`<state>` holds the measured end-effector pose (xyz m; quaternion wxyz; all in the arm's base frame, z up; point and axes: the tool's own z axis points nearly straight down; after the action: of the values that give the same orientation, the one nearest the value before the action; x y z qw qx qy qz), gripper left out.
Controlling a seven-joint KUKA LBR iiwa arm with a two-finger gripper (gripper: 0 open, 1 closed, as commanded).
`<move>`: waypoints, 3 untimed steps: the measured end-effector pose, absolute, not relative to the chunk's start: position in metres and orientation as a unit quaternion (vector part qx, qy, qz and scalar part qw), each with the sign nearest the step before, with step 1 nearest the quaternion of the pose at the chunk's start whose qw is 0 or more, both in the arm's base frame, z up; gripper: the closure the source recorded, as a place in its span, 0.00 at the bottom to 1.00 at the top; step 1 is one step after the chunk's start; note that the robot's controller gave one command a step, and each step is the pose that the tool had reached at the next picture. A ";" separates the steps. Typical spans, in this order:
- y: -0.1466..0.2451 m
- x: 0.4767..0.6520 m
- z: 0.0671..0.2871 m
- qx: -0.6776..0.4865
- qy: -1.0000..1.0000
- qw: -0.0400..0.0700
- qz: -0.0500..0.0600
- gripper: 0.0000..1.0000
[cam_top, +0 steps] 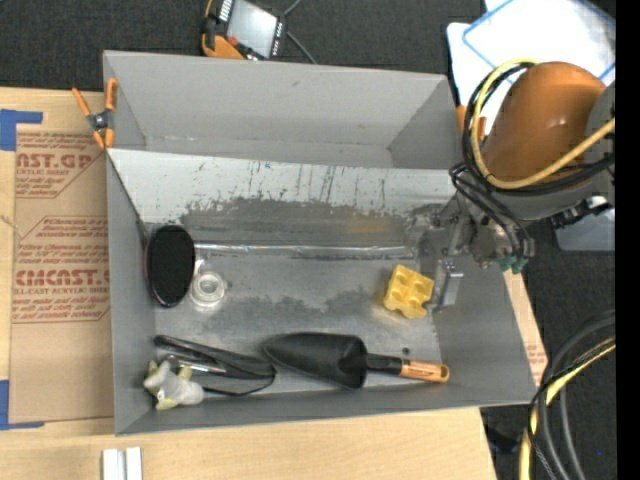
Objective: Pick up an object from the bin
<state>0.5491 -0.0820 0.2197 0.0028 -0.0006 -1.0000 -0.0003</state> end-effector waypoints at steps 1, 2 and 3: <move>-0.082 0.551 0.224 0.000 -1.000 -0.001 0.000 0.00; -0.127 0.572 0.089 0.049 -0.999 -0.004 0.001 0.00; -0.134 0.575 0.160 0.094 -0.995 -0.010 0.002 0.00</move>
Offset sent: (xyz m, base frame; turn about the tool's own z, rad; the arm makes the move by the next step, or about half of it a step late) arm 0.0232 -0.0512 -0.1497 -0.1093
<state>0.5748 -0.1340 0.1600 -0.0105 0.0942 -0.9955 0.0024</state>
